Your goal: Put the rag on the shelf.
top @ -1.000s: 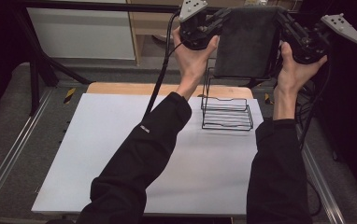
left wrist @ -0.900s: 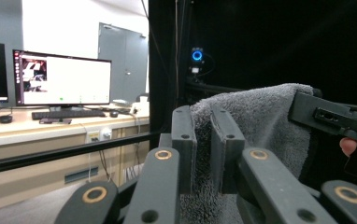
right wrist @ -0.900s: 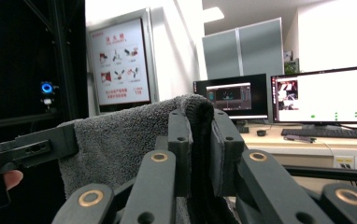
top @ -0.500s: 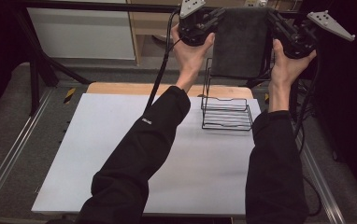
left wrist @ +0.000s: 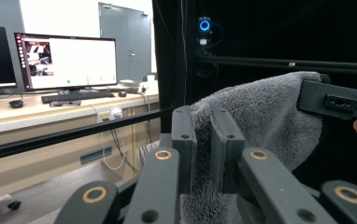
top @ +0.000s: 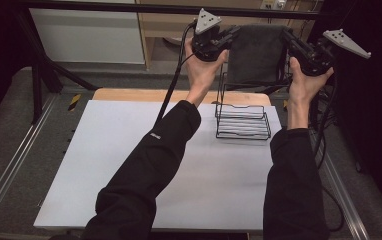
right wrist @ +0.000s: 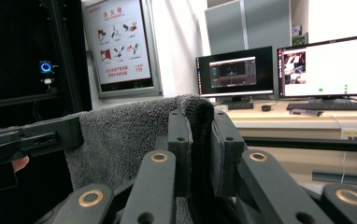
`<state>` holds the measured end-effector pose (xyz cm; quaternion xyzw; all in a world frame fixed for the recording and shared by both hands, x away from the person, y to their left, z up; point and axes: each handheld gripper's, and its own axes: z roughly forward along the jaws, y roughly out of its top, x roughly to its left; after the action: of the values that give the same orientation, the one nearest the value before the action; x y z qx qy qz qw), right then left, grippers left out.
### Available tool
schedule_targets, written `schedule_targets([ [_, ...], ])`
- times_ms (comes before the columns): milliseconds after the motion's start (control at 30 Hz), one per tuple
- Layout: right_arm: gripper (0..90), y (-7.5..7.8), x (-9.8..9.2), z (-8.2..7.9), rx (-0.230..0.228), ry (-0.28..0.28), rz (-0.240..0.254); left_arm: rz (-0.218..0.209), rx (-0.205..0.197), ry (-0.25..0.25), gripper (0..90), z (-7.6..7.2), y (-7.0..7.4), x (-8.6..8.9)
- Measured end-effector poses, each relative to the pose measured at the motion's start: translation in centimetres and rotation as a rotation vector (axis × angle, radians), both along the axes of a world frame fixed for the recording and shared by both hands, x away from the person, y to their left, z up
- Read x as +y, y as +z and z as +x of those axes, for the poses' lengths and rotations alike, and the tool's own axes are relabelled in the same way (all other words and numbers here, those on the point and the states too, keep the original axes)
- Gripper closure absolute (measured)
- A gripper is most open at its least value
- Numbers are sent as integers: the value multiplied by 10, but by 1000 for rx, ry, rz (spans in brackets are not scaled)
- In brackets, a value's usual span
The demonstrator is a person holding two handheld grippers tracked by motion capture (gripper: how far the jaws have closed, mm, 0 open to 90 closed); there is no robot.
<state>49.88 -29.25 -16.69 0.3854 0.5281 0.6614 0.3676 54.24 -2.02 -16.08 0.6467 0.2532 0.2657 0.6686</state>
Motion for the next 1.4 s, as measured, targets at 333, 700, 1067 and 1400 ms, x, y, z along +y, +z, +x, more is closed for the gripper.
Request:
schedule_targets([
  [333,811,-18,-2,-1,50,20,-3,74,-10,18,815,2,-13,1],
  [700,813,11,5,4,-7,48,13,0,-40,20,816,5,17,10],
  [1067,814,45,6,13,-72,39,10,-9,-91,19,817,10,47,8],
  [1400,814,21,-4,9,-38,32,23,17,-57,-17,817,2,22,0],
])
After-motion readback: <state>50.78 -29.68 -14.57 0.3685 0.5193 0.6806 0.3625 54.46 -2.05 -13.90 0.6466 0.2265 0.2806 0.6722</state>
